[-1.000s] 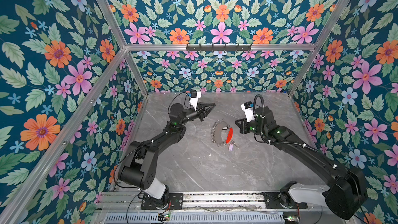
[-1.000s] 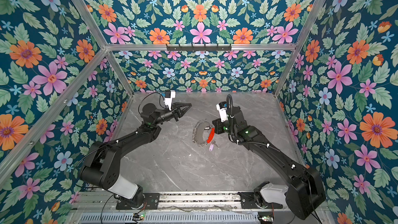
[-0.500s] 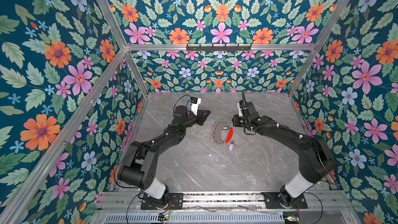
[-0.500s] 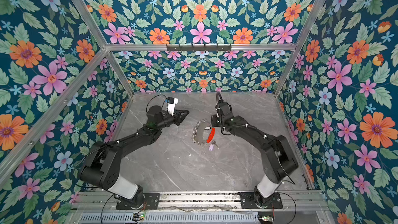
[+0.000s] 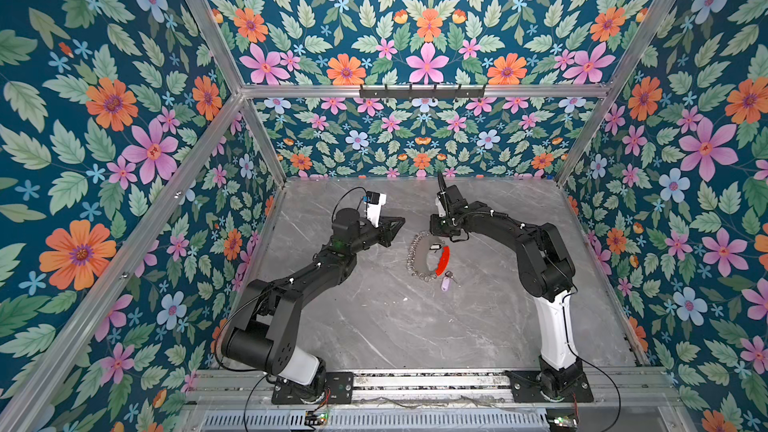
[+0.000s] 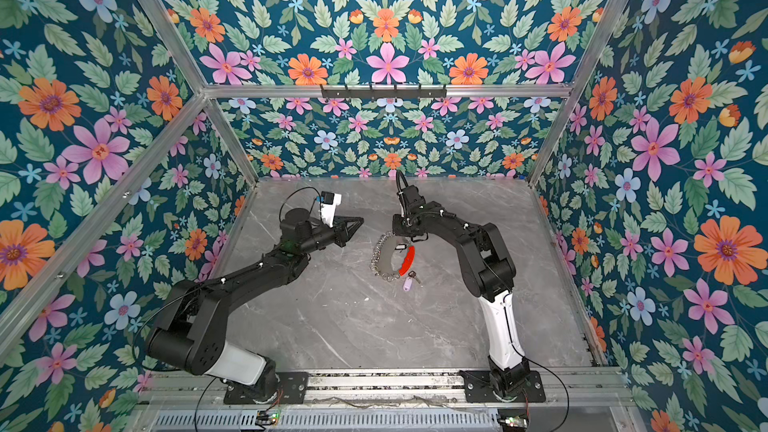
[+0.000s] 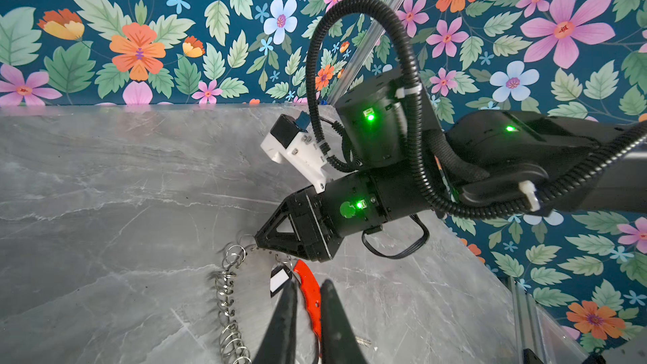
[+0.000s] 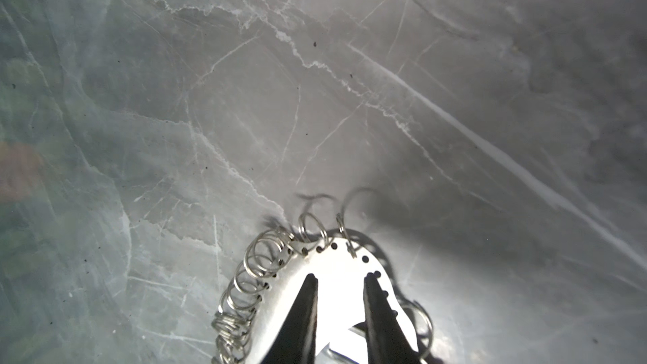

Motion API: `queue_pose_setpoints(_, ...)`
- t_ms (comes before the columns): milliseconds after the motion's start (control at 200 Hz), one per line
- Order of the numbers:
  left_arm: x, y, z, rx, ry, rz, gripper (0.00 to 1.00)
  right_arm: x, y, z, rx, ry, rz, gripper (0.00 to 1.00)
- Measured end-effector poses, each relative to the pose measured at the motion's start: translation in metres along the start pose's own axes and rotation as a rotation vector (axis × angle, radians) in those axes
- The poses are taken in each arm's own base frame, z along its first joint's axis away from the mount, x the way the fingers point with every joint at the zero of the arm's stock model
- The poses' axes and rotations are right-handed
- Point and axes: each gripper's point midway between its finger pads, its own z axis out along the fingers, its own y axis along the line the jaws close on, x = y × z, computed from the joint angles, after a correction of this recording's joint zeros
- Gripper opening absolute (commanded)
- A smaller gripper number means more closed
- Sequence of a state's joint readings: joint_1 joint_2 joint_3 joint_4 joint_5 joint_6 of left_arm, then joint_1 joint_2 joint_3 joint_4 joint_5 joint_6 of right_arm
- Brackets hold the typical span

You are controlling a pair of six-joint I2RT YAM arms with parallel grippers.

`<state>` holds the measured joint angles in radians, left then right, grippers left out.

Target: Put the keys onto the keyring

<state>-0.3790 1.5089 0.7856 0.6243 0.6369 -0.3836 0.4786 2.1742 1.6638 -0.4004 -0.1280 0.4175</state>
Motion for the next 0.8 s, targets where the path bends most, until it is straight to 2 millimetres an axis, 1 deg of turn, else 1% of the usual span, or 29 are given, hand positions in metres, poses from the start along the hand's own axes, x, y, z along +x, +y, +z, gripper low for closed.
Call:
queue_pose_setpoints(170,0.001,-0.001,0.002,0.014,0.007,-0.001,0.15,0.007,-0.004,0.007,0.014,0.03,-0.01,0.25)
queue_pose_setpoints(310,0.001,-0.001,0.002,0.017,0.008,-0.004,0.15,0.001,-0.002,0.012,0.01,0.023,-0.028,0.25)
queue_pose_setpoints(445,0.001,-0.002,0.002,0.02,0.009,-0.005,0.14,-0.001,-0.002,0.02,0.011,0.026,-0.036,0.21)
queue_pose_setpoints(545,0.0,-0.003,0.002,0.021,0.007,-0.003,0.14,0.0,-0.003,0.024,0.014,0.032,-0.048,0.14)
queue_pose_setpoints(620,-0.003,-0.005,0.0,0.025,0.0,0.003,0.14,-0.002,-0.003,0.024,0.014,0.032,-0.051,0.0)
queue_pose_setpoints(735,-0.006,-0.007,0.0,0.028,-0.005,0.008,0.14,-0.003,-0.002,0.022,0.014,0.032,-0.057,0.0)
queue_pose_setpoints(800,-0.008,-0.007,-0.001,0.027,-0.008,0.02,0.14,-0.004,0.0,0.017,0.015,0.033,-0.062,0.0)
